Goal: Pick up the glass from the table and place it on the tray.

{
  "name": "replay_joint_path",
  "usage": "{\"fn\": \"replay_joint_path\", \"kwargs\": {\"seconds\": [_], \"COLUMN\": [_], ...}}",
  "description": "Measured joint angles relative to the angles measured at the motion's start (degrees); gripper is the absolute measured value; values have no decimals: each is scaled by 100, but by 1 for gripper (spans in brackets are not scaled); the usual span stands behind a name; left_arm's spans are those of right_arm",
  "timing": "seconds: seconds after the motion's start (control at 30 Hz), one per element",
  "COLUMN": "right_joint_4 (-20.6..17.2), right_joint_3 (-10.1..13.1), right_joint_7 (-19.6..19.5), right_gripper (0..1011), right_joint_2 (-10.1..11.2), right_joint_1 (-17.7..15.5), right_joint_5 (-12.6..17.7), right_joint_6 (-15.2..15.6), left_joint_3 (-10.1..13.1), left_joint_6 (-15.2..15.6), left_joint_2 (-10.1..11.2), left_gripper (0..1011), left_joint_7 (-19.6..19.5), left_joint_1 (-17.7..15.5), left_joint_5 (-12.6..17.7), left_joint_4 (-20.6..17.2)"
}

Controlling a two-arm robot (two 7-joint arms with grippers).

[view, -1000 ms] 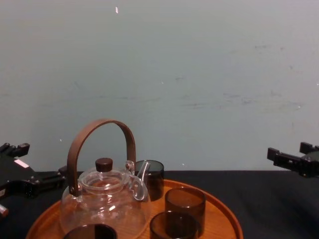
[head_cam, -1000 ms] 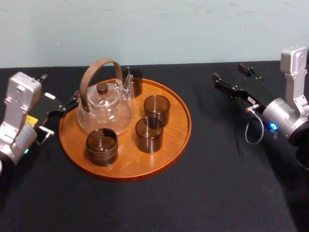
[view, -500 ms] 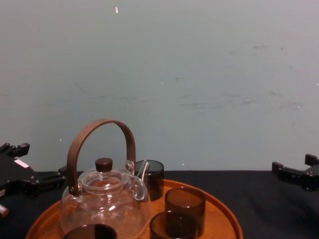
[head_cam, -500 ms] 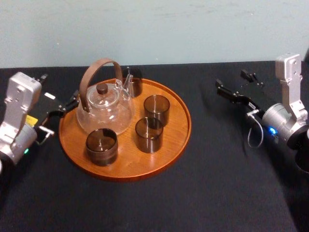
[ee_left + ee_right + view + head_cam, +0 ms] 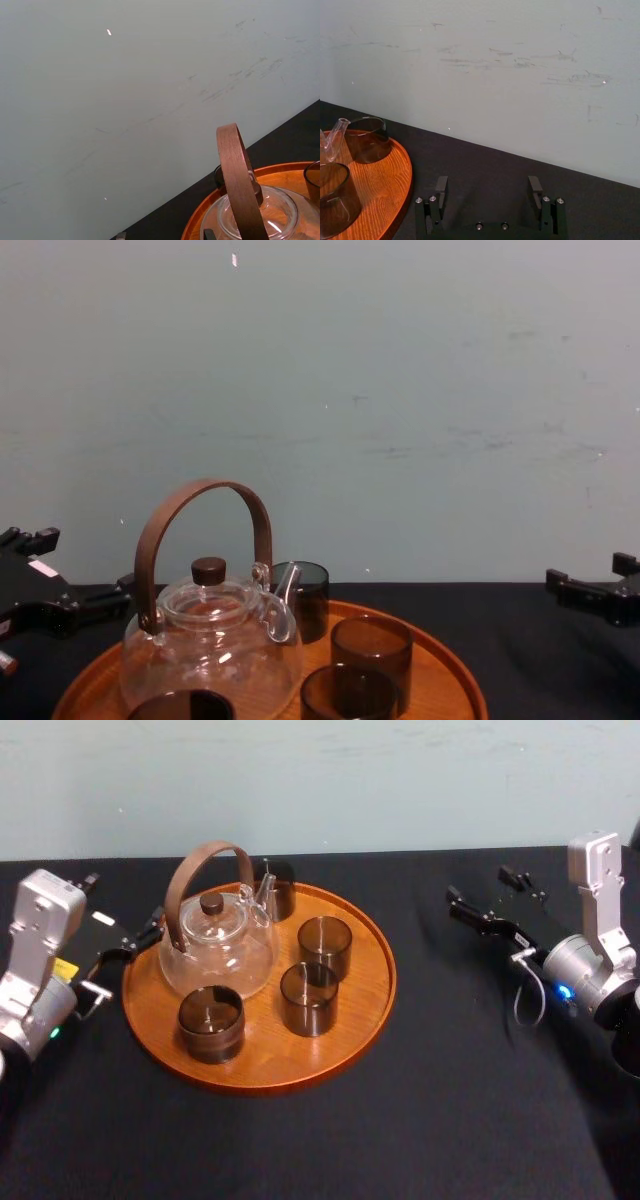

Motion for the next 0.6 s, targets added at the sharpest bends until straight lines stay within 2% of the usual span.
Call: {"fn": "replay_joint_path", "kwargs": {"seconds": [0.6], "right_joint_4": [-8], "right_joint_3": [-8], "right_joint_7": [7], "right_gripper": [1002], "right_joint_2": [7], "right_joint_1": [0], "right_joint_5": [24], "right_joint_6": [-1], "left_joint_3": [0], "left_joint_6": [0], "left_joint_2": [0], "left_gripper": [1001], "left_joint_7": [0], "left_joint_1": [0], "left_joint_5": [0], "left_joint_4": [0]}}
